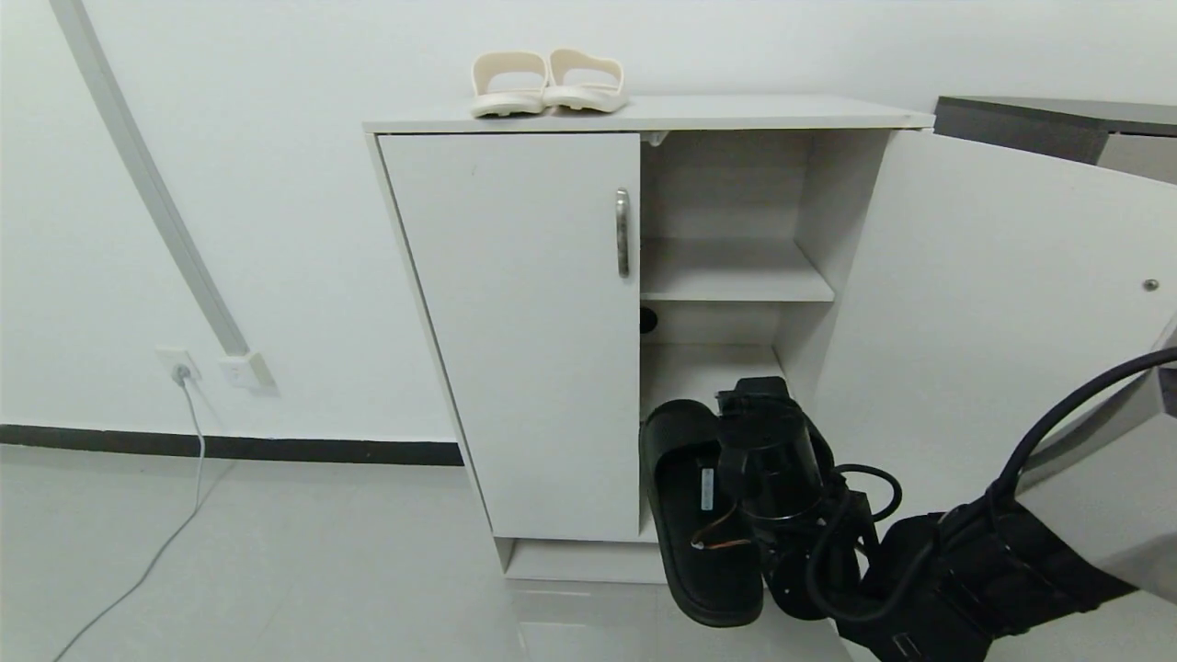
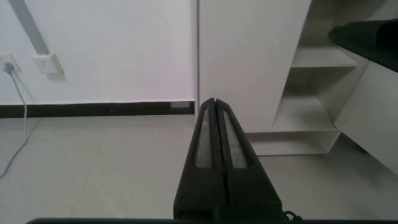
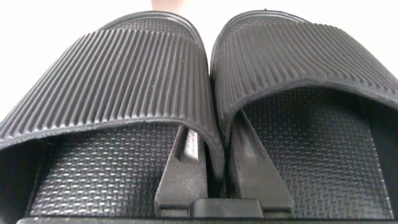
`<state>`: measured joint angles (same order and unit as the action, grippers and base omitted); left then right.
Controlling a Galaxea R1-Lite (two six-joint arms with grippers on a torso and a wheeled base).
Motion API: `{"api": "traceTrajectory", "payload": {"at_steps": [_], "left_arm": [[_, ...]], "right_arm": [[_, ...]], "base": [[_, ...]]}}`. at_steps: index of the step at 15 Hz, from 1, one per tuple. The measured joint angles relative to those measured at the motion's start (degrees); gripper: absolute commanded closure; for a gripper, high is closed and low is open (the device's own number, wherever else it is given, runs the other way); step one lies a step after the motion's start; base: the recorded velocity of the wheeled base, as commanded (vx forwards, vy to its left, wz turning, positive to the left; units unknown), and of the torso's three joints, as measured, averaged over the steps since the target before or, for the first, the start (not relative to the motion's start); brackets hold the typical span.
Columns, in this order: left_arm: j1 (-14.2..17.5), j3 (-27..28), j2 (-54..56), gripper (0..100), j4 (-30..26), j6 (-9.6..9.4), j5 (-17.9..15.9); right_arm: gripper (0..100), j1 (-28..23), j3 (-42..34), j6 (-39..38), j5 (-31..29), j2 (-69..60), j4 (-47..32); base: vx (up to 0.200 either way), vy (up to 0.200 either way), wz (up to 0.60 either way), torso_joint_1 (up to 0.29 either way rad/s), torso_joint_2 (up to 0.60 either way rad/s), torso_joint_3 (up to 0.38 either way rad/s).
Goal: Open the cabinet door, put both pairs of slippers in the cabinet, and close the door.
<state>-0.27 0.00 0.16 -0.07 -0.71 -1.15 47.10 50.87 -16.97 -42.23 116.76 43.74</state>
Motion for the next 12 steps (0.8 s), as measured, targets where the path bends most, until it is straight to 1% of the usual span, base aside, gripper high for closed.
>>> {"api": "traceTrajectory", "payload": {"at_steps": [1, 12], "left_arm": [[0.06, 0.00, 0.00, 100, 0.02, 0.02, 0.06], [0.00, 0.00, -0.05, 100, 0.05, 0.17, 0.11]], "right_arm": [[100, -0.17, -0.11, 0.00, -0.16, 0.16, -0.01], [100, -0.50, -1.37, 0.17, -0.24, 0.79, 0.11]], "base": [[0.000, -0.200, 0.00, -0.002, 0.00, 0.002], [0.000, 0.000, 0.00, 0.000, 0.00, 0.000]]}}
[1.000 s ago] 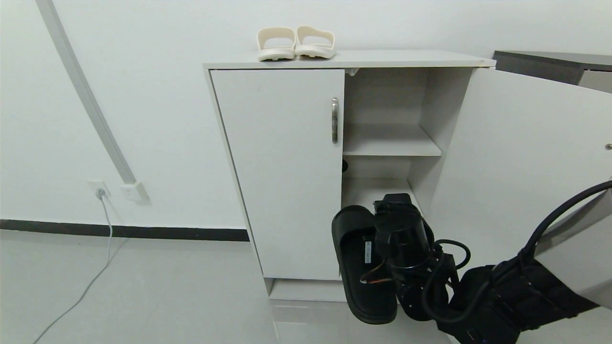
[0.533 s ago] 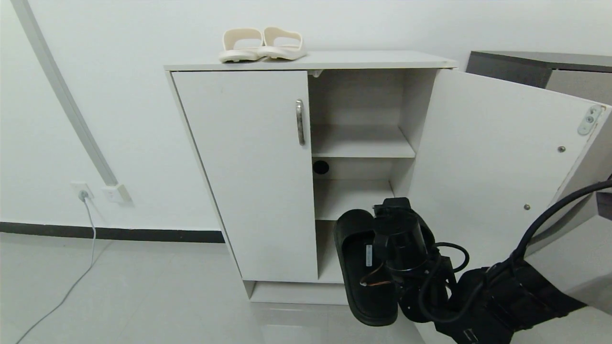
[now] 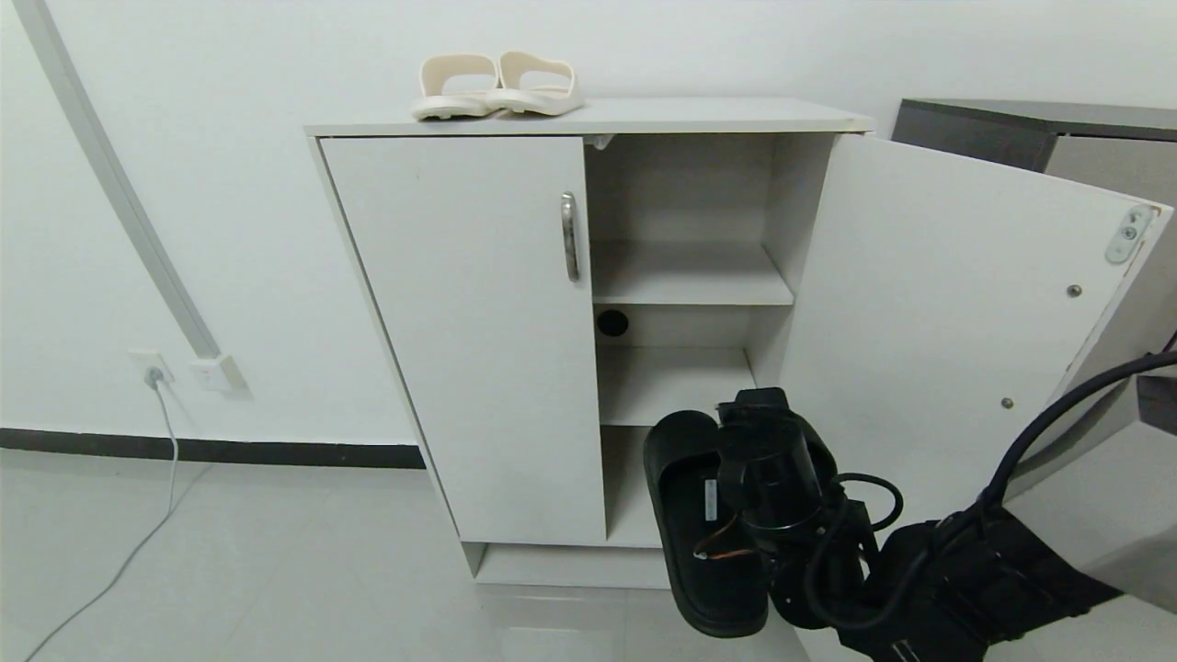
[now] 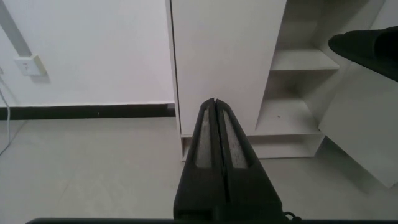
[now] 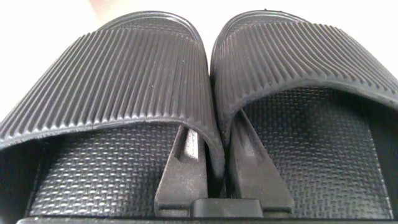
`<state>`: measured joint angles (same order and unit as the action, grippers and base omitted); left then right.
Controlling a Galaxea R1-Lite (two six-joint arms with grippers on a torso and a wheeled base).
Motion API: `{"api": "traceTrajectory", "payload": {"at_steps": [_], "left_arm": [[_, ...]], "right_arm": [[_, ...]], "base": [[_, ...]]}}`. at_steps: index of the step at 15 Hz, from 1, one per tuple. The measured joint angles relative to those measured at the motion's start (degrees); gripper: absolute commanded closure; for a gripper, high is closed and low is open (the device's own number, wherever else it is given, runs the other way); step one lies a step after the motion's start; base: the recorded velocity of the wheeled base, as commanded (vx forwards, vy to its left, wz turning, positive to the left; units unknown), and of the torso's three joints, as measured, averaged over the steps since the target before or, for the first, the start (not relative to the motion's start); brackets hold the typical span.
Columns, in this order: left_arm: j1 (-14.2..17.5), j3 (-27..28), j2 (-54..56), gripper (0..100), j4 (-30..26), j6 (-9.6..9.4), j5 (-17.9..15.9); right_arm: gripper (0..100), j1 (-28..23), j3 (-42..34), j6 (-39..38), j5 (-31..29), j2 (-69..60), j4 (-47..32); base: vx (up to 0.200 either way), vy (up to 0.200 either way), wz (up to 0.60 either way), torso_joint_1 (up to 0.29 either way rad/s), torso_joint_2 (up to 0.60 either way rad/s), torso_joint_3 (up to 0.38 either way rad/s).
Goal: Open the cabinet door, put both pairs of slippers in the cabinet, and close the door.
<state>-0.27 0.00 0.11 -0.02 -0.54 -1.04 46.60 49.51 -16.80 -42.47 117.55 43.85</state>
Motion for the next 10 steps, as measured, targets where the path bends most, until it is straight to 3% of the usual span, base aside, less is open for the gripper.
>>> {"api": "traceTrajectory", "payload": {"at_steps": [10], "left_arm": [[0.05, 0.00, 0.00, 100, 0.00, 0.21, 0.00]], "right_arm": [[100, -2.95, -1.38, 0.51, 0.09, 0.34, -0.09]], "base": [[0.000, 0.000, 0.00, 0.000, 0.00, 0.000]]}}
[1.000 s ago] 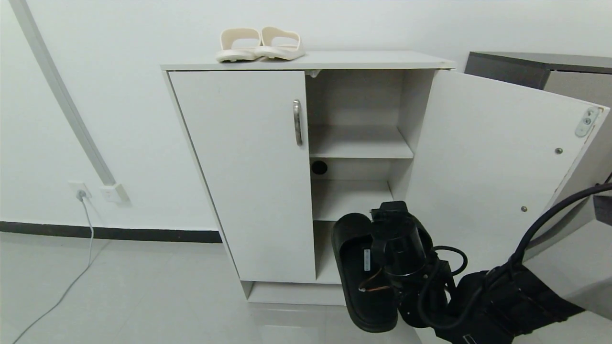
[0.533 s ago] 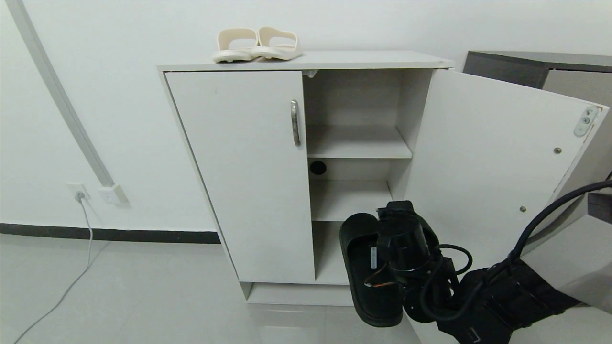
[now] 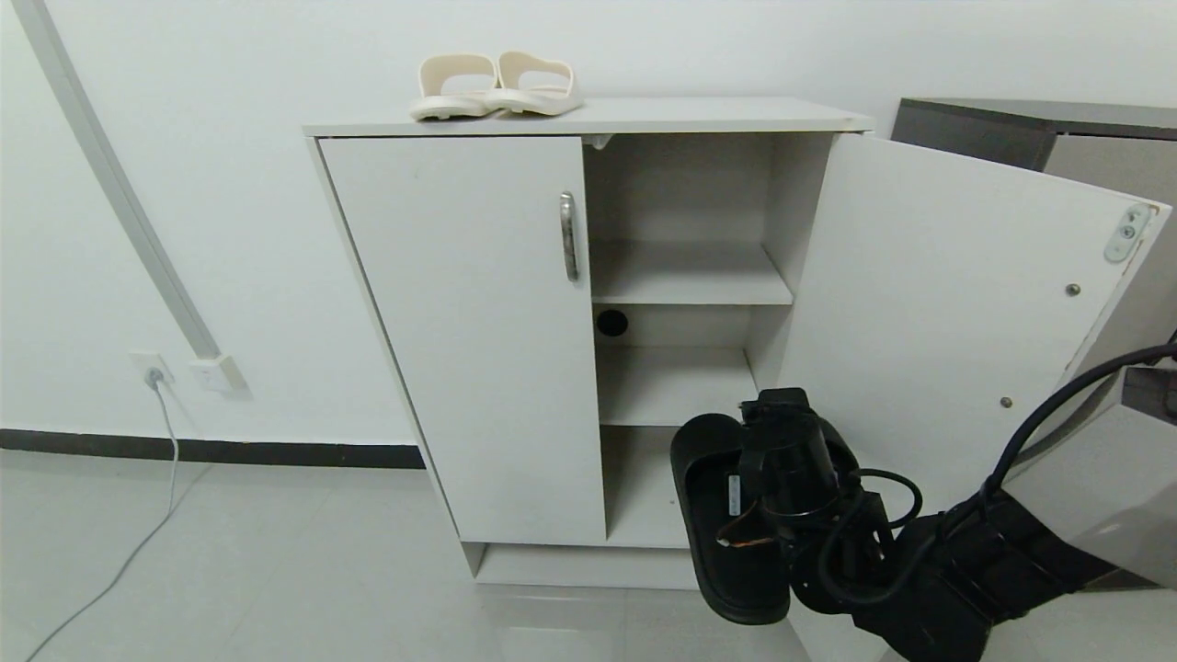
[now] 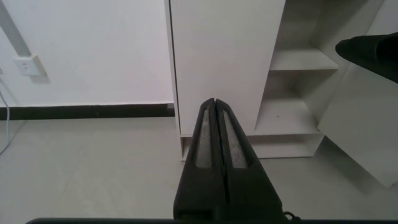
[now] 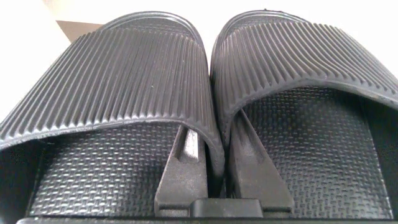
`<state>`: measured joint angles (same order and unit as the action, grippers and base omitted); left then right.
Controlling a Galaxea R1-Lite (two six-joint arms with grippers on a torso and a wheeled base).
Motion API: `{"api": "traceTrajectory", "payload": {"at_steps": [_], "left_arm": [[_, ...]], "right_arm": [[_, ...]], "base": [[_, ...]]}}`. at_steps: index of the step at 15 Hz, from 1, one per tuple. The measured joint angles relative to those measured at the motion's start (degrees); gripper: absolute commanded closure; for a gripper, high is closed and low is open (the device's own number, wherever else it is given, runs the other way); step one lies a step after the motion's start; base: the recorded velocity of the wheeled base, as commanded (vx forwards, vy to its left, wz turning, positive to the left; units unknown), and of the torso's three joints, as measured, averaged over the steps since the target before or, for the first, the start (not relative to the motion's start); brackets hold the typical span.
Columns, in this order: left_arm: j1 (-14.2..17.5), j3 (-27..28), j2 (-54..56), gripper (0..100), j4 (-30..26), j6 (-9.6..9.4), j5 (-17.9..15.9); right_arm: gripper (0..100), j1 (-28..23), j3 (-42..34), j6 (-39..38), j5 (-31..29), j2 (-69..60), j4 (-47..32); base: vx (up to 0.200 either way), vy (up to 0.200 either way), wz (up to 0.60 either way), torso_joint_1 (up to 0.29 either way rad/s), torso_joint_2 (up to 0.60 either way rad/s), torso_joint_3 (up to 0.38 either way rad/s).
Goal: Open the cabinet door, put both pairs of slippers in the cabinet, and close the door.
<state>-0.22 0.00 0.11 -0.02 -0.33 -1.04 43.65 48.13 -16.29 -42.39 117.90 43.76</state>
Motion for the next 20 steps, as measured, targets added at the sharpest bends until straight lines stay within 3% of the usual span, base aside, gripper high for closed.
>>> {"api": "traceTrajectory", "payload": {"at_steps": [17, 20], "left_arm": [[-0.05, 0.00, -0.04, 100, 0.02, -0.02, 0.00], [-0.05, 0.00, -0.04, 100, 0.02, -0.07, -0.02]], "right_arm": [[100, -2.29, -1.99, 0.37, 0.00, -0.80, -0.02], [100, -1.23, -3.17, 0.39, 2.93, -2.29, -0.09]], "base": [[0.000, 0.000, 0.00, 0.000, 0.00, 0.000], [0.000, 0.000, 0.00, 0.000, 0.00, 0.000]]}}
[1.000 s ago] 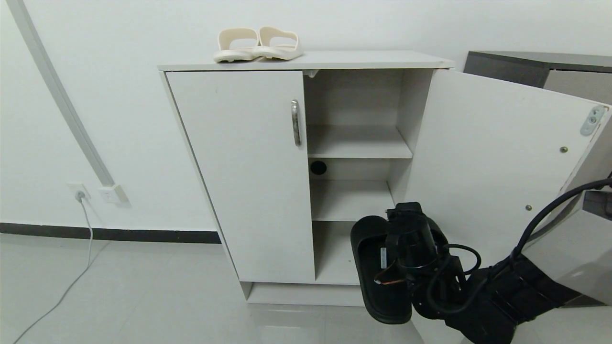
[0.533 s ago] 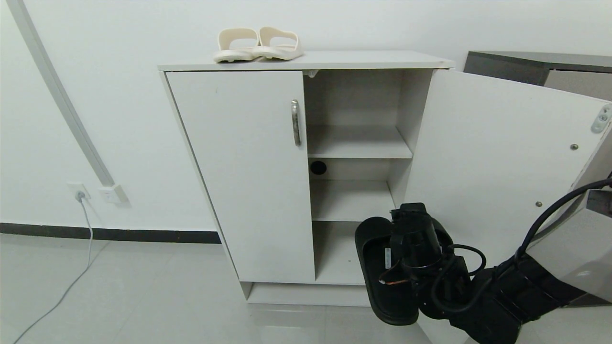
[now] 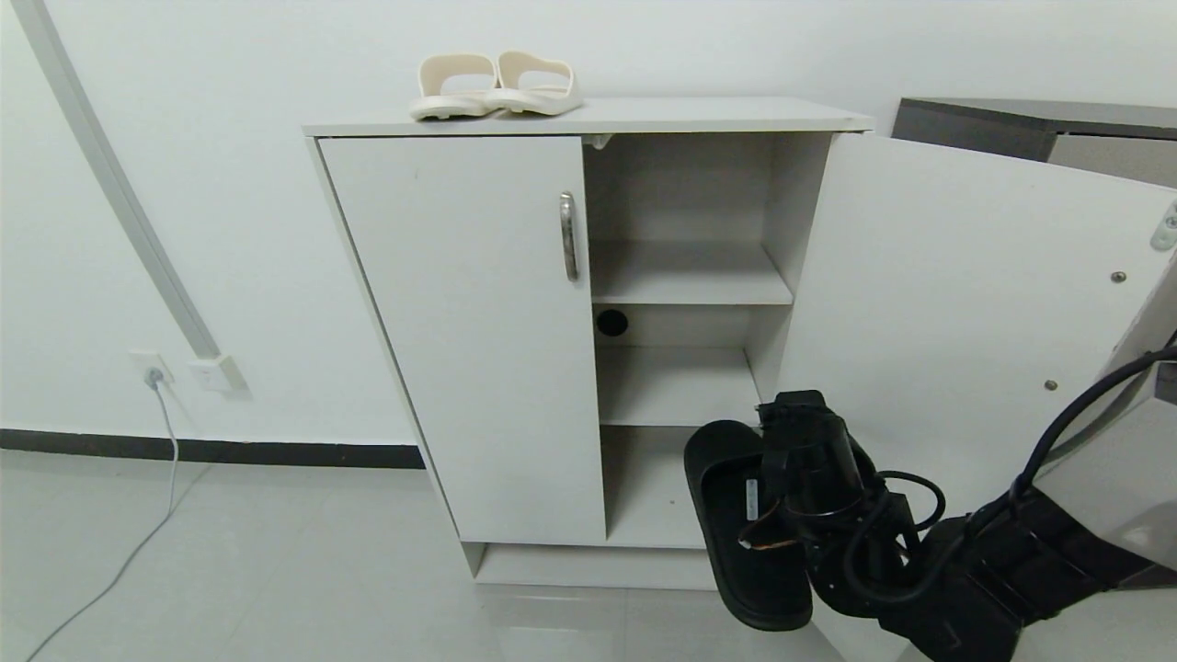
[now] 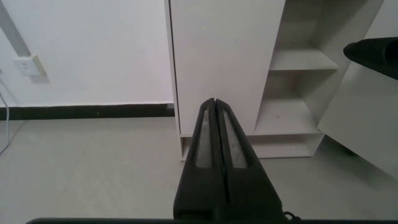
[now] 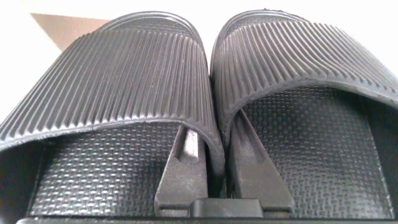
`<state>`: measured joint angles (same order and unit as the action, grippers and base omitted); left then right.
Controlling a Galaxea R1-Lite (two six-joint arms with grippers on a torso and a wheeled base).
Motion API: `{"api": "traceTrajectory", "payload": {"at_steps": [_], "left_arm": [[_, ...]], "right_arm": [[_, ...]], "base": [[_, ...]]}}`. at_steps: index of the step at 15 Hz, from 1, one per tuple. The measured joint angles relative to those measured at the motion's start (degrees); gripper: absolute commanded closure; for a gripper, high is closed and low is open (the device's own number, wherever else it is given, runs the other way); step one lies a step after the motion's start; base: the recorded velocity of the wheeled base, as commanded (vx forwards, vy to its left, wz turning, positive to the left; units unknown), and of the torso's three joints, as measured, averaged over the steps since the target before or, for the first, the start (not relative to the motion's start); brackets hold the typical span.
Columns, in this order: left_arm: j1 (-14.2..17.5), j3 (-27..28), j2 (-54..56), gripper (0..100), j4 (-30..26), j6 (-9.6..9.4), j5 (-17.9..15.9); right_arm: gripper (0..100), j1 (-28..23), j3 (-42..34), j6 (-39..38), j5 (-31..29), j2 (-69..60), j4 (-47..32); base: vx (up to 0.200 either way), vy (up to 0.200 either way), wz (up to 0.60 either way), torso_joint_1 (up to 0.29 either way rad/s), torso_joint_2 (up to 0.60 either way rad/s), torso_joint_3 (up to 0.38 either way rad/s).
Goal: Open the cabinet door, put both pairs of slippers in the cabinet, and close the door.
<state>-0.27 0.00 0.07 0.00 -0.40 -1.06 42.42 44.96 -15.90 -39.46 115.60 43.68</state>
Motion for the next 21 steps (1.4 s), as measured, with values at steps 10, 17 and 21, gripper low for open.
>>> {"api": "traceTrajectory", "payload": {"at_steps": [10, 17, 21], "left_arm": [[0.00, 0.00, 0.00, 100, 0.00, -0.04, 0.00], [0.00, 0.00, 0.00, 100, -0.02, -0.13, 0.00], [0.00, 0.00, 0.00, 100, -0.07, -0.22, -0.06]], "right_arm": [[100, 2.45, 10.14, -2.52, 1.41, 6.39, 1.16], [100, 2.04, 14.69, -2.22, 1.30, 12.26, 1.50], [100, 1.29, 17.12, -2.22, 0.84, 14.32, 1.12]], "base": [[0.000, 0.000, 0.00, 0.000, 0.00, 0.000], [0.000, 0.000, 0.00, 0.000, 0.00, -0.016], [0.000, 0.000, 0.00, 0.002, 0.00, -0.176]]}}
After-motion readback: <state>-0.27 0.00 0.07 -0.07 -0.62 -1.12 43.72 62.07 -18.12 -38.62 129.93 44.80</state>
